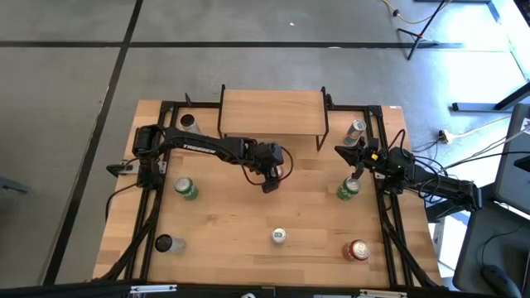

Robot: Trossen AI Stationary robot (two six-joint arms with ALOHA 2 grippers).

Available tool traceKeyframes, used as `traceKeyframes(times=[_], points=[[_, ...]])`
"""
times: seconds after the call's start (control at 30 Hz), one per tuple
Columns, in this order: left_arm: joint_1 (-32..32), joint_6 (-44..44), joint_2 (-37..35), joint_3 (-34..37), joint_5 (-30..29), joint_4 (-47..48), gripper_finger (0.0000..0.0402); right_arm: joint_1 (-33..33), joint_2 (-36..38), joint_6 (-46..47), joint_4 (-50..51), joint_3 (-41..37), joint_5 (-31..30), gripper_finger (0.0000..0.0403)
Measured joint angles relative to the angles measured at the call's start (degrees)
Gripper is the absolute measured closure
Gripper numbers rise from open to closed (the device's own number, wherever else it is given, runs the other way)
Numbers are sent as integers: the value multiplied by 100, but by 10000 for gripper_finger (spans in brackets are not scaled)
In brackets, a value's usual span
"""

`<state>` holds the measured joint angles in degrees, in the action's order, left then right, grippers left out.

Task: Place canned beverage on shelf
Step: Put the top red soda can on the shelf

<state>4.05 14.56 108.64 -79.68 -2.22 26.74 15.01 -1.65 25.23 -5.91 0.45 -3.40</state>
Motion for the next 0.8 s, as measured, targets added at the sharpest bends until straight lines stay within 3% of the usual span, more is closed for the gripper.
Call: traceKeyframes(times=[0.33,0.57,0.67,0.8], points=[[-118,188,79,-15,-216,-149,35,0,2,0,4,1,-11,393],[-72,272,61,-17,-208,-107,104,0,1,0,-18,1,-15,393],[-30,285,-7,-138,-131,250,134,1,1,0,-77,1,-6,393],[20,-1,-150,-769,-151,1185,134,2,0,0,-251,2,-3,393]])
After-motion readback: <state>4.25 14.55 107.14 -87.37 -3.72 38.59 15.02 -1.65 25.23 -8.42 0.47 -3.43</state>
